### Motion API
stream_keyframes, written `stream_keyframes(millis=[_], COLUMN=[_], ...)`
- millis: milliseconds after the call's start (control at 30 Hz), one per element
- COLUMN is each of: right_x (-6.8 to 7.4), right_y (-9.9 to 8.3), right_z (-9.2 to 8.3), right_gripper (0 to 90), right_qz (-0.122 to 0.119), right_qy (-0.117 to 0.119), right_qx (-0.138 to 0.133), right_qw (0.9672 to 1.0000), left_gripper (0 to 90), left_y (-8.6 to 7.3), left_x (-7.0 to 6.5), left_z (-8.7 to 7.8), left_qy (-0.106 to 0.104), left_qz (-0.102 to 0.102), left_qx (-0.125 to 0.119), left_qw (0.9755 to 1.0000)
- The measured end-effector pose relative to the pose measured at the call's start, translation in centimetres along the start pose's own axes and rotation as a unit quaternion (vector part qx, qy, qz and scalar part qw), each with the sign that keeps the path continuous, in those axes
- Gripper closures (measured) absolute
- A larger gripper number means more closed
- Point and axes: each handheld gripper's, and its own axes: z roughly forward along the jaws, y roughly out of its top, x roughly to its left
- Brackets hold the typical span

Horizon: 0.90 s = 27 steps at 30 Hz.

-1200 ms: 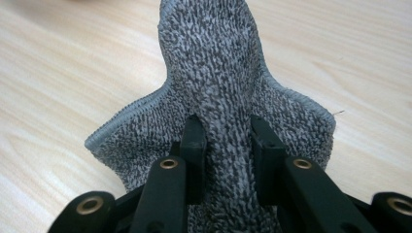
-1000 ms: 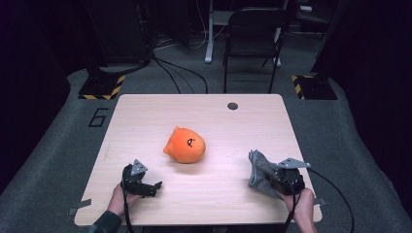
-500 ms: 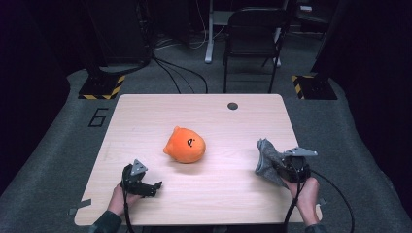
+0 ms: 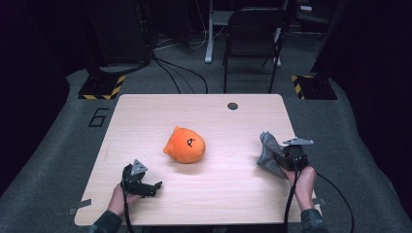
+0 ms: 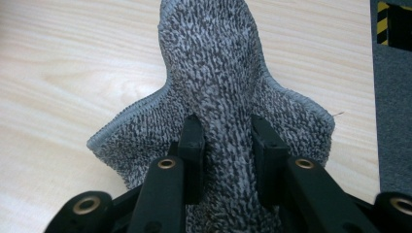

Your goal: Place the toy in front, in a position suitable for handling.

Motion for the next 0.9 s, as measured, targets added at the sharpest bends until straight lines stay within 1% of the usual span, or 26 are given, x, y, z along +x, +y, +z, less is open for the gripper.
stream_keyframes(millis=[33,67,133,167,200,233,367,433,467,500,567,633,667,733,767,800,833,900], right_x=[-0.1,-0.5,-0.7,-0.9,-1.1,-1.1,-1.4,-1.4,-1.5,-1.5,-1.6,-1.8,-1.9,-2.0,-2.1,-2.1,-2.3,-2.2], right_y=[0.1,0.4,0.5,0.7,0.8,1.0,1.8,2.2,2.6,2.6,2.9,3.1,3.1,3.2,3.2,3.2,3.1,3.1], right_z=[0.2,0.7,1.0,1.4,1.7,2.0,3.1,3.5,4.0,4.0,4.5,5.1,5.3,6.0,6.2,6.3,6.5,6.2], right_gripper=[70.6,70.6,70.5,70.3,70.0,69.9,69.7,69.5,69.2,69.2,68.6,67.8,67.2,65.6,62.1,55.7,49.7,35.3], right_qz=[0.005,0.013,0.013,0.023,0.022,0.031,0.032,0.034,0.038,0.038,0.033,0.044,0.041,0.041,0.042,0.046,0.045,0.055], right_qy=[-0.003,-0.001,-0.001,-0.001,0.000,-0.003,-0.012,-0.016,-0.017,-0.017,-0.025,-0.024,-0.026,-0.028,-0.031,-0.033,-0.033,-0.032], right_qx=[0.001,-0.001,-0.004,-0.003,-0.004,0.000,0.001,0.007,0.010,0.010,0.011,0.015,0.016,0.020,0.023,0.026,0.025,0.022], right_qw=[1.0000,0.9999,0.9999,0.9997,0.9997,0.9995,0.9994,0.9993,0.9991,0.9991,0.9991,0.9986,0.9987,0.9986,0.9984,0.9981,0.9981,0.9978], left_gripper=[0.0,0.0,0.0,0.0,0.0,0.0,0.0,0.0,0.0,0.0,0.0,0.0,0.0,0.0,0.0,0.0,0.0,0.0], left_y=[0.0,0.0,0.0,0.0,0.0,0.0,0.0,0.0,0.0,0.0,0.0,0.0,0.0,0.0,0.0,0.0,0.0,0.0], left_x=[0.0,0.0,0.0,0.0,0.0,0.0,0.0,0.0,0.0,0.0,0.0,0.0,0.0,0.0,0.0,0.0,0.0,0.0], left_z=[0.0,0.0,0.0,0.0,0.0,0.0,0.0,0.0,0.0,0.0,0.0,0.0,0.0,0.0,0.0,0.0,0.0,0.0], left_qy=[0.001,0.000,0.000,0.000,0.000,0.000,0.000,0.000,0.000,0.000,0.000,0.000,0.000,0.000,0.000,0.000,0.000,0.000], left_qz=[0.000,0.000,0.000,0.000,0.000,0.000,0.000,0.000,0.000,0.000,0.000,0.000,0.000,0.000,0.000,0.000,0.000,0.000], left_qx=[-0.001,0.000,0.000,0.000,0.000,0.000,0.000,0.000,0.000,0.000,0.000,0.000,0.000,0.000,0.000,0.000,0.000,0.000], left_qw=[1.0000,1.0000,1.0000,1.0000,1.0000,1.0000,1.0000,1.0000,1.0000,1.0000,1.0000,1.0000,1.0000,1.0000,1.0000,1.0000,1.0000,1.0000])
